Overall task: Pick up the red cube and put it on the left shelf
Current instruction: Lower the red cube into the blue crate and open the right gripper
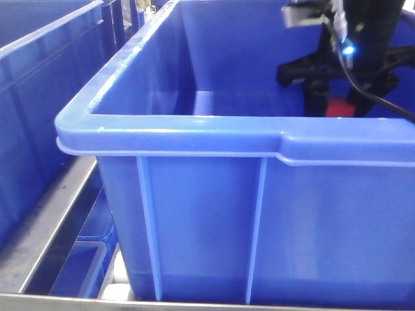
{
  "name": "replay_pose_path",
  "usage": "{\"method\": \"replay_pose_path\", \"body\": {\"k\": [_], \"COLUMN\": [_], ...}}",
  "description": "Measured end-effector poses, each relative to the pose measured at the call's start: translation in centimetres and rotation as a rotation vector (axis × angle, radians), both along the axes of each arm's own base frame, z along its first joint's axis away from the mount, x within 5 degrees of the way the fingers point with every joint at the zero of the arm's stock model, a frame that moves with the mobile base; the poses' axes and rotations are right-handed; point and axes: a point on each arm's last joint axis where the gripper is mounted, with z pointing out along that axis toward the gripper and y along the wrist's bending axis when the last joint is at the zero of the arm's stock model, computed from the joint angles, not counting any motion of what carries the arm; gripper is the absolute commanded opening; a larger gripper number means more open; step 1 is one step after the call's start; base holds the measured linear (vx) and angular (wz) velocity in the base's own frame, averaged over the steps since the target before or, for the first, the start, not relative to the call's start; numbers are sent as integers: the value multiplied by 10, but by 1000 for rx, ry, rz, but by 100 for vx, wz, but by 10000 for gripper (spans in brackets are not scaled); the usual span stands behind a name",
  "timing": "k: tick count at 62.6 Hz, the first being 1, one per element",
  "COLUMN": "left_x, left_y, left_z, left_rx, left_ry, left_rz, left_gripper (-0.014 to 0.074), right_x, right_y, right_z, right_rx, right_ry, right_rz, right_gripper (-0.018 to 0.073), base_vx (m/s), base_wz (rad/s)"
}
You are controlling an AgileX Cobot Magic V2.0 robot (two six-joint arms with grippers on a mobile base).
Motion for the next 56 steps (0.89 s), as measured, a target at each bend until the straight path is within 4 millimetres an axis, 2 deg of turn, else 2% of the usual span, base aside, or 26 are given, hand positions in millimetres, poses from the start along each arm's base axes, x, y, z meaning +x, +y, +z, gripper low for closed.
{"method": "replay_pose_path", "body": {"k": [20,25,43,56], "left_x": [0,0,0,0], "left_y": [0,0,0,0], "left_z": [0,0,0,0], "left_rx": [0,0,0,0], "left_ry": [-2,-2,-2,-2], "left_rz": [0,0,0,0], "left_gripper": [102,102,102,102], "right_x": [10,11,11,17], "right_y": [4,4,4,6], "right_z": [-26,-31,-29,-13], "right_rx": [-12,-18,-31,-31], "right_ry": [37,53,80,70], "right_rz": [5,4,-3,-11], "right_gripper": [132,155,445,544], "base_vx": [0,0,0,0], "base_wz": [0,0,0,0]}}
